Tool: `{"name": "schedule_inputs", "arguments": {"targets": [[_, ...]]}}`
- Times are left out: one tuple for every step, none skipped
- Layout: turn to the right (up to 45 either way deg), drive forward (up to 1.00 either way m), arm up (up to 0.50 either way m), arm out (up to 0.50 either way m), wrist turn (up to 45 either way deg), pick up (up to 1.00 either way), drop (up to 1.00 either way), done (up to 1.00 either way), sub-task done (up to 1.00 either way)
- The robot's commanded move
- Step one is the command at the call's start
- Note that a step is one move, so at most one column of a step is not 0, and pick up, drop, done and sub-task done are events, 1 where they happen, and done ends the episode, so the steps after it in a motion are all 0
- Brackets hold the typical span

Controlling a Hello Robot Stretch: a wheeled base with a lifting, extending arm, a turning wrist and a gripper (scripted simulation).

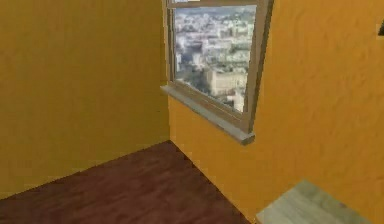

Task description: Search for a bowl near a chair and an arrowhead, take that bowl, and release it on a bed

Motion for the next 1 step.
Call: {"name": "schedule_inputs", "arguments": {"targets": [[6.0,0.0,0.0,0.0,0.0,0.0,0.0,0.0,0.0]]}}
